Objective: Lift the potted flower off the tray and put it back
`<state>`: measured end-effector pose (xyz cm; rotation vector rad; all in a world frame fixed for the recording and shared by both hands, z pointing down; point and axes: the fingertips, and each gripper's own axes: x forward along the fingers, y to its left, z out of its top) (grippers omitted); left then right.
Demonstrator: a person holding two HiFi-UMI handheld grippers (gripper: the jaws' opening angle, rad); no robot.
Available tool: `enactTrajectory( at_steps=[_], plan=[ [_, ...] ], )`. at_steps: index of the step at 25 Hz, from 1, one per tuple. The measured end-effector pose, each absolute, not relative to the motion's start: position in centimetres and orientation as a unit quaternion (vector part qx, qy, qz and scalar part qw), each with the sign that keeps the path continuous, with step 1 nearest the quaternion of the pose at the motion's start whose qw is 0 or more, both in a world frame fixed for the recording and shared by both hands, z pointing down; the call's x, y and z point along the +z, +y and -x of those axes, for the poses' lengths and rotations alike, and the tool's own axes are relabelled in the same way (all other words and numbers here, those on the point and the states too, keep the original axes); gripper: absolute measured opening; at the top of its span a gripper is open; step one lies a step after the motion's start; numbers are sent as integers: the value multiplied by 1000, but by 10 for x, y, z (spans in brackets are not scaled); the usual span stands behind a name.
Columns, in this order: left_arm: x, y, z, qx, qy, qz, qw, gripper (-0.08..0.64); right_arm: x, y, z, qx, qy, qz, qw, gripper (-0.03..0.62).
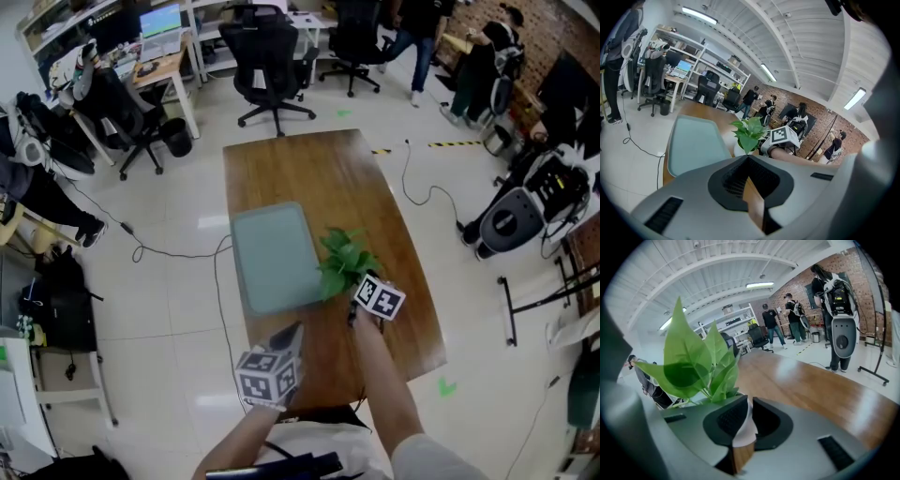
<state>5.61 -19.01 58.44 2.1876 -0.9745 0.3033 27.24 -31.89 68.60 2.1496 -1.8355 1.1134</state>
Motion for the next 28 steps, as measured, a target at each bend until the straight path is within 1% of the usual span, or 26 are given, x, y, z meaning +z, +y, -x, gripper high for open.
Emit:
enactTrajectory(
  at_steps=[5, 6, 9, 10, 12, 22, 23, 25, 28],
  plan=[
    [587, -189, -56, 122, -377, -846, 356, -5, 693, -315, -272, 370, -600, -707, 53, 48],
    [588, -189, -56, 122, -376, -846, 356, -5, 694, -314, -272, 370, -599, -708, 55, 65],
    [588, -188, -56, 124, -376, -847, 356, -5, 690, -313, -276, 364, -597, -713, 52, 75],
    [587, -188, -55, 124, -375, -847, 355, -5, 686, -313, -277, 361, -596, -715, 47, 84],
    [585, -188, -54, 124, -375, -848, 354, -5, 679, -310, -281, 358, -593, -721, 33, 138],
    [568, -173, -47, 111, -369, -859, 337, -5, 634, -253, -291, 345, -588, -731, -21, 135],
    [564, -171, -46, 108, -370, -860, 334, -5, 628, -246, -289, 342, -593, -729, -23, 106],
    [557, -166, -44, 103, -371, -862, 328, -5, 614, -232, -283, 334, -603, -724, -27, 100],
    [547, -156, -36, 95, -374, -865, 320, -5, 591, -210, -266, 323, -619, -715, -37, 64]
  ],
)
